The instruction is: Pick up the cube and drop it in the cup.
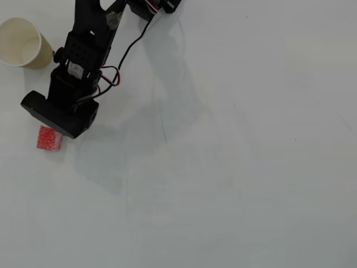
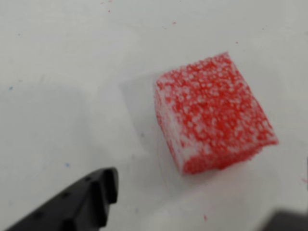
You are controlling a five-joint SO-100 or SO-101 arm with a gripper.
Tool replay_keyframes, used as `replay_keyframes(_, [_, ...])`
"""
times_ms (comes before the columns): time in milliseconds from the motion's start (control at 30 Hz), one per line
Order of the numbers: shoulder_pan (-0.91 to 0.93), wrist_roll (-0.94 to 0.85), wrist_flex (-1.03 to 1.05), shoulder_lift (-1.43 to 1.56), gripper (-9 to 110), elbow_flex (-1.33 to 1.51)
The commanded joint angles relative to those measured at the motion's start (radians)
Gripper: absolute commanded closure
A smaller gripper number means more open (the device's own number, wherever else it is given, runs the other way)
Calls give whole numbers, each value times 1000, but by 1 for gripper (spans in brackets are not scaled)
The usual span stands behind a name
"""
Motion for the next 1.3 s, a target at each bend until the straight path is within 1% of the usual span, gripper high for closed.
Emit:
replay_keyframes(0, [11, -12, -52, 17, 67, -146])
replay_keyframes(300, [17, -12, -101, -60, 66, -193])
replay_keyframes(867, [46, -14, -124, -204, 66, -305])
replay_keyframes(1267, [44, -14, -140, -239, 66, -341])
